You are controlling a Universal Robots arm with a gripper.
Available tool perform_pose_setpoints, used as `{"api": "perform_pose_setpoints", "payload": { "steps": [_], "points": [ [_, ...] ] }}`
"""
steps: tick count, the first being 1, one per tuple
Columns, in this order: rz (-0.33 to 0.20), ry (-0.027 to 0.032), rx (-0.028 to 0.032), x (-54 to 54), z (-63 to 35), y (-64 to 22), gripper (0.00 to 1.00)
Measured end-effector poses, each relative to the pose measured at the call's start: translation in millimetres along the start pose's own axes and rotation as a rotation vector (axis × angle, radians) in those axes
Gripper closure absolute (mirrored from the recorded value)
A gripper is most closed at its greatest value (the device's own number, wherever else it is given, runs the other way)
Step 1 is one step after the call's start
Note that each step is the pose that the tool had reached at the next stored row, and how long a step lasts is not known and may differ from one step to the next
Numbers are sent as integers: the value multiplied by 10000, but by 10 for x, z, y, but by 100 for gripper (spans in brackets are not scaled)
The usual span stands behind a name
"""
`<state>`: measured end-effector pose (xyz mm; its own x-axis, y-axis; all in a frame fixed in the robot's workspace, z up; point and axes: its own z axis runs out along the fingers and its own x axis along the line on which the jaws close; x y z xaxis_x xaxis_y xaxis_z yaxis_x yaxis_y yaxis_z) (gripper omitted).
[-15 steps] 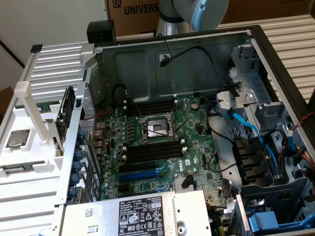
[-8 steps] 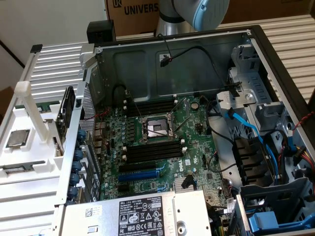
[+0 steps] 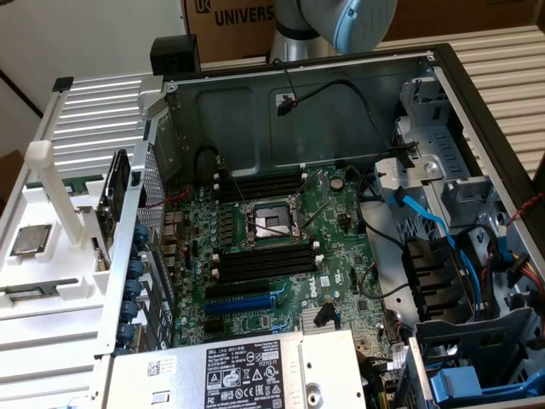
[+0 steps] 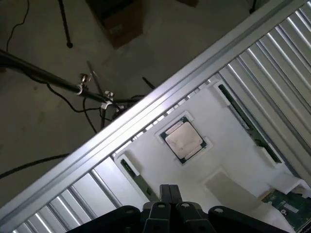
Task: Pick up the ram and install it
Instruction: 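Pick up the ram and move it above insertion slot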
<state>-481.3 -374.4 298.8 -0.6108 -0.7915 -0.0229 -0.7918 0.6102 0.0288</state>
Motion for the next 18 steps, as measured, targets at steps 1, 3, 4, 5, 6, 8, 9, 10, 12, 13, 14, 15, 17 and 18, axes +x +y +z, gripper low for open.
{"api": "perform_pose_setpoints", "payload": {
  "steps": [1, 3, 4, 5, 6, 8, 9, 10, 12, 13, 14, 15, 17, 18],
  "points": [
    [-201, 7, -5, 0, 14, 0, 90],
    [-572, 17, -13, 1, 42, -1, 90],
    [-1110, 33, -26, 2, 82, -3, 90],
    [-1475, 42, -34, 2, 109, -3, 90],
    [-1660, 47, -38, 3, 123, -4, 90],
    [-2553, 75, -60, 4, 176, -5, 90],
    [-2682, 77, -62, 4, 183, -5, 90],
    [-2780, 81, -65, 6, 186, -7, 90],
    [-2996, 47, 0, 24, 194, -21, 90],
    [-3031, 33, 26, 30, 196, -26, 90],
    [-3065, 19, 53, 38, 196, -32, 90],
    [-3182, -31, 150, 85, 208, -68, 90],
    [-3241, -44, 177, 102, 218, -81, 90],
    [-3279, -49, 182, 108, 227, -86, 90]
  ]
}}
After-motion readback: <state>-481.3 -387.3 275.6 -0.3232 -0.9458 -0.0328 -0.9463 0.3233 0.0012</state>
